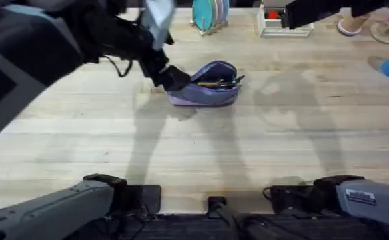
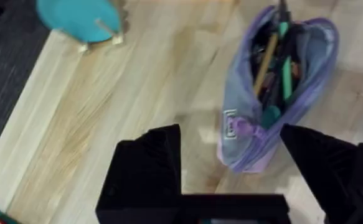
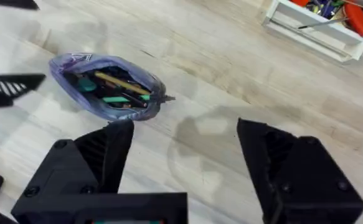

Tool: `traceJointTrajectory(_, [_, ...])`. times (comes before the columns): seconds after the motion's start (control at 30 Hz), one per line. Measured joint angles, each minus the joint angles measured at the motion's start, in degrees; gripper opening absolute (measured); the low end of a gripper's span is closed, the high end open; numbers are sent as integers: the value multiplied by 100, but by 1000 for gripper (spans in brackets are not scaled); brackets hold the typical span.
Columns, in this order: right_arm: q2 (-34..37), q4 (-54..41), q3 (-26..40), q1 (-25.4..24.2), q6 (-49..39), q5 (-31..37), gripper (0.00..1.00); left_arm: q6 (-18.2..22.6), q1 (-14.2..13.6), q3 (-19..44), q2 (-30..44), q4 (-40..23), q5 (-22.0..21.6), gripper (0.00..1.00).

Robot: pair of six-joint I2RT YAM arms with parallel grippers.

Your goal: Unzip the bag, pick up the pens from the table one at a time and place them inside, then zip the bag closed.

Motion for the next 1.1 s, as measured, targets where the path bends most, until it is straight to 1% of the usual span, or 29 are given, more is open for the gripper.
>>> traceJointTrajectory(0.03, [0, 0, 0, 0, 0, 0, 996, 1, 106, 0, -15, 0, 66, 993])
traceJointTrajectory(0.2, [0, 0, 0, 0, 0, 0, 996, 34, 857, 0, -59, -38, 625, 993])
traceJointTrajectory(0.33, [0, 0, 0, 16, 9, 0, 996, 263, 1401, 0, -59, -270, 1218, 994])
traceJointTrajectory(0.4, [2, 0, 0, 66, 14, -33, 996, 365, 1613, 0, -59, -314, 1441, 994])
traceJointTrajectory(0.5, [0, 0, 0, 205, 26, -185, 996, 507, 1853, 0, -59, -323, 1629, 994])
traceJointTrajectory(0.63, [0, 2, 0, 438, 26, -307, 996, 670, 2054, 0, -59, -239, 1745, 994])
traceJointTrajectory(0.73, [0, 2, 0, 629, 26, -346, 996, 729, 2065, 0, -59, -50, 1776, 993])
traceJointTrajectory(0.87, [5, 2, 0, 921, 27, -368, 992, 771, 2065, 0, -59, -48, 1826, 994])
traceJointTrajectory(1.03, [58, -83, 0, 1262, 27, -398, 995, 825, 2065, 0, -59, -239, 1856, 993])
traceJointTrajectory(1.1, [73, -173, -2, 1384, 28, -409, 995, 960, 2068, 0, -59, -407, 1857, 993])
